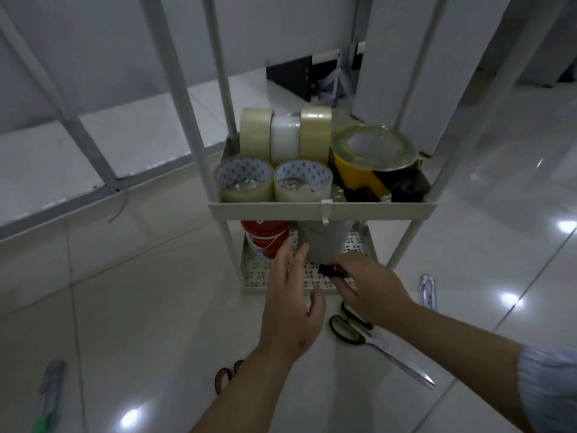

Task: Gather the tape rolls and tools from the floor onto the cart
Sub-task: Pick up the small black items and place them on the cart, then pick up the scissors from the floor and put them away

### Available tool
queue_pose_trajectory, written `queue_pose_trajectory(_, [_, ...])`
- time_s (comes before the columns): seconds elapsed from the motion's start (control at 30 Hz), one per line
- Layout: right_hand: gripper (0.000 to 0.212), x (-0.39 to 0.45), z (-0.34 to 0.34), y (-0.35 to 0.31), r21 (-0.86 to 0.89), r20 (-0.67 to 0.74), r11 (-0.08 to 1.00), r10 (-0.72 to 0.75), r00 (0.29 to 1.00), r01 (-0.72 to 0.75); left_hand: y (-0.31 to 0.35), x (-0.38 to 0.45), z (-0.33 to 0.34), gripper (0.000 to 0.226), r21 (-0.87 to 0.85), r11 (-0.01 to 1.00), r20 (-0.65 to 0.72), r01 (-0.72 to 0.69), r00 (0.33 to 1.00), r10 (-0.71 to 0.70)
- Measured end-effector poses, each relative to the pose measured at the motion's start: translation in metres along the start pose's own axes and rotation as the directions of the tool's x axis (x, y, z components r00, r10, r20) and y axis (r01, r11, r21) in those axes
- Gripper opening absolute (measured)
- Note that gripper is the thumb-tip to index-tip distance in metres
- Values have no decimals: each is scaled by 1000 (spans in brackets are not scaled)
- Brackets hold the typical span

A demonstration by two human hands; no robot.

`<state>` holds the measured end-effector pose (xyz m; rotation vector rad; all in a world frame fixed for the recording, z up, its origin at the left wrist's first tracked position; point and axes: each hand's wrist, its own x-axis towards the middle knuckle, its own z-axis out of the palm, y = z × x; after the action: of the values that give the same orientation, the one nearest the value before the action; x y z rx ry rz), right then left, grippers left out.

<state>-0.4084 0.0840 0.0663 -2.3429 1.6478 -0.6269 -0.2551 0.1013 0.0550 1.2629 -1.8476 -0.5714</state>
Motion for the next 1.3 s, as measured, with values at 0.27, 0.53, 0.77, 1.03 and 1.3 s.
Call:
queue_pose_trajectory(0.27, [33,7,-72,-8,5,-365,1000,19,931,-19,55,41,-19,62,89,980,-27,-180,983,183])
queue_pose_trajectory(0.53, [27,59,-83,-8,-43,-426,988,113,897,-146,61,61,-21,75,171,975,53,-146,989,139])
queue_pose_trajectory(0.77, [22,61,-77,-1,-114,-363,988,59,930,-107,49,55,-20,74,192,970,50,-148,989,141])
queue_pose_trajectory(1.03, [34,56,-73,-3,-221,-213,975,-62,975,14,46,49,-17,69,167,975,55,-148,989,140])
queue_pose_trajectory(1.3, [34,20,-79,0,-96,-354,995,-67,933,36,32,30,-12,64,176,980,37,-95,995,90])
